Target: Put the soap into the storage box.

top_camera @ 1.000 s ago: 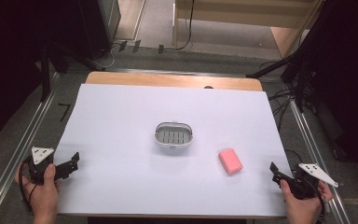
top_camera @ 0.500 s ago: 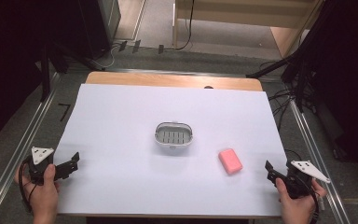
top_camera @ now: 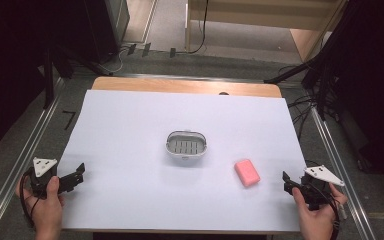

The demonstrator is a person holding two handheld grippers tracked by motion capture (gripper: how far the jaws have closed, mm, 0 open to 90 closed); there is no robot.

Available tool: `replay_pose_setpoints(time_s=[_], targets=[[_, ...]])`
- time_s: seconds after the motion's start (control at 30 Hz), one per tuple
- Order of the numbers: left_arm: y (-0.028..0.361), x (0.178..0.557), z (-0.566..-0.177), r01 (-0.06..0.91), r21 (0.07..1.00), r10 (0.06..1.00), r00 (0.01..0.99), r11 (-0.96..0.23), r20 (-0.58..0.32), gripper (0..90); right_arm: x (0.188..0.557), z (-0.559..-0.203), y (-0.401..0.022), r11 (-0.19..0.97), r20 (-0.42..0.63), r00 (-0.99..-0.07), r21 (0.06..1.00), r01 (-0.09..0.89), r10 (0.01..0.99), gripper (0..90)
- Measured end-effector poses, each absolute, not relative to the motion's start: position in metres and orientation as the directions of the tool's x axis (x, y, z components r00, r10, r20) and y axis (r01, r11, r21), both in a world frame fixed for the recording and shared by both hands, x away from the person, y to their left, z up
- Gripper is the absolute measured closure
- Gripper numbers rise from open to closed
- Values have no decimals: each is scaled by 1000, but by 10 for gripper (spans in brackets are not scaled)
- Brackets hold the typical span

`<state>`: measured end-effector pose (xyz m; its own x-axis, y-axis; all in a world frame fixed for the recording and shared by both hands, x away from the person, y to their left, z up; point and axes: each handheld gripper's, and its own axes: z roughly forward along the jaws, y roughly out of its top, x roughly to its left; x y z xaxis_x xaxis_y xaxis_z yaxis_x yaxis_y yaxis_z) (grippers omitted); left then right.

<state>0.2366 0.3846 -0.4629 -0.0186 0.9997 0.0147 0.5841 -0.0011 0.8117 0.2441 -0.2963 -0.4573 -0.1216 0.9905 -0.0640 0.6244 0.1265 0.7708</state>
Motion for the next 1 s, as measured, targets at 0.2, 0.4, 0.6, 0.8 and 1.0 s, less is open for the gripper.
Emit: replay_pose_setpoints(time_s=[0.2, 0.4, 0.6, 0.8, 1.0], targets=[[385, 237, -463, 589, 808, 1000, -10, -9, 19, 75, 250, -454, -302, 118, 4, -172, 712, 692, 985, 255], [383, 237, -463, 596, 802, 999, -11, -24, 38, 75, 253, -445, -306, 181, -46, -210, 701, 690, 977, 311], [383, 237, -463, 597, 802, 999, -12, -23, 38, 76, 259, -437, -308, 205, -42, -248, 703, 681, 968, 377], [383, 237, -463, 598, 801, 999, -10, -28, 43, 75, 267, -438, -295, 249, -18, -316, 658, 711, 949, 357], [382, 238, -463, 599, 800, 999, -5, -28, 39, 76, 269, -439, -284, 259, -11, -322, 622, 739, 947, 287]])
